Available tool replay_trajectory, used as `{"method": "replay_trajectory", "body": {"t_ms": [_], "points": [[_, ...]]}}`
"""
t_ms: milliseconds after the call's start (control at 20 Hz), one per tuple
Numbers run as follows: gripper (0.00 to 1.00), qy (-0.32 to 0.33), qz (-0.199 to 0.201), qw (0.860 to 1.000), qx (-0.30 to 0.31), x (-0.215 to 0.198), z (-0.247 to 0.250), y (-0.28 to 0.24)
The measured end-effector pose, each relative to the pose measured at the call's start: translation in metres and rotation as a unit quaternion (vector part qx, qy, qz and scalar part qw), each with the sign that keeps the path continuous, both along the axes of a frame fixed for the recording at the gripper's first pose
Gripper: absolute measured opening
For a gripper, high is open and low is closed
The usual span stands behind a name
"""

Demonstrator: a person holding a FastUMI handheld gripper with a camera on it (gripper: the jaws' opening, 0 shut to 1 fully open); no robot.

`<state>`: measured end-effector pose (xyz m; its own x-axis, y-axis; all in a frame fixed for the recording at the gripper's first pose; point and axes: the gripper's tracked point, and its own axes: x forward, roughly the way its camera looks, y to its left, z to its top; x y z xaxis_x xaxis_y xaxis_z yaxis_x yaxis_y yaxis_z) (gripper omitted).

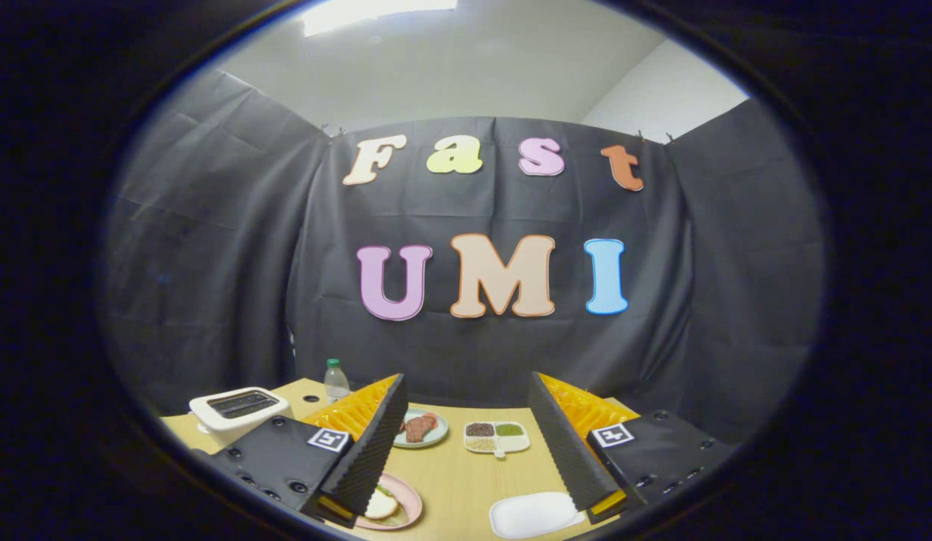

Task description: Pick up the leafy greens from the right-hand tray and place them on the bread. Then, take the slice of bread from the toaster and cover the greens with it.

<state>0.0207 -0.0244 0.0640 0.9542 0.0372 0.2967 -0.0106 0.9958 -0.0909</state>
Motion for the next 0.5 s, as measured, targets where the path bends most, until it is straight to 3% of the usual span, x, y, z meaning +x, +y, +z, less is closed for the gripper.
{"method": "replay_trajectory", "body": {"t_ms": [500], "points": [[1.0,0.006,0.014,1.0,0.015,-0.001,0.001,-0.036]]}}
